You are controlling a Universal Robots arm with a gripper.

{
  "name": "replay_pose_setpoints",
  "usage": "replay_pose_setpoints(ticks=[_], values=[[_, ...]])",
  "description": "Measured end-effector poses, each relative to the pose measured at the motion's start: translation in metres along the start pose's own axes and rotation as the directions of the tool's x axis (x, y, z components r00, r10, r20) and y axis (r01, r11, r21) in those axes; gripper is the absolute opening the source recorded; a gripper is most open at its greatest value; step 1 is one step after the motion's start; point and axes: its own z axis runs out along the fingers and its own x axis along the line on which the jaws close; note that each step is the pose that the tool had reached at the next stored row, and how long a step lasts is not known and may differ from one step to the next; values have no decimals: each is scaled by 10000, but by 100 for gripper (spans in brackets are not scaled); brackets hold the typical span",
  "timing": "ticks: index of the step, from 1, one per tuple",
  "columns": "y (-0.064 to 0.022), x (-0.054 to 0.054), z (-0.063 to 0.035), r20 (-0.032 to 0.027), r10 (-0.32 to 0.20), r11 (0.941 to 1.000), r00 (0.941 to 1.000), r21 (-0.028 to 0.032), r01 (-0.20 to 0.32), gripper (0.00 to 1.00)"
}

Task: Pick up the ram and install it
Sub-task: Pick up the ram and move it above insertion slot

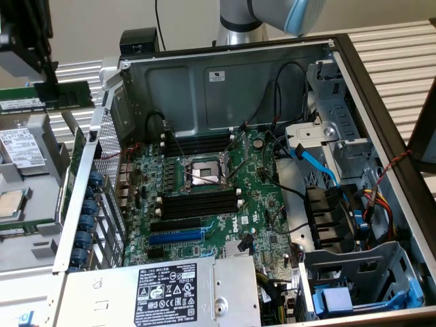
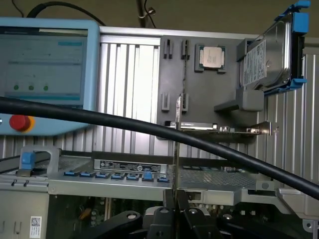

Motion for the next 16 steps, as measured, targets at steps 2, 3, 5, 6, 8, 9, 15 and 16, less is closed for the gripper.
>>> replay_pose_setpoints(ticks=[2,3,5,6,8,9,15,16], values=[[-88,2,-4,-1,0,10000,10000,-3,0,13],[-135,3,-6,0,0,10000,10000,-4,0,13],[-224,6,-10,-1,0,10000,10000,-5,0,13],[-270,8,-11,0,-1,10000,10000,-5,1,13],[-363,10,-16,0,0,10000,10000,-5,0,13],[-408,11,-18,0,-1,10000,10000,-5,1,13],[-681,18,-30,-1,-1,10000,10000,-7,1,13],[-725,19,-31,0,-1,10000,10000,-7,1,13]])
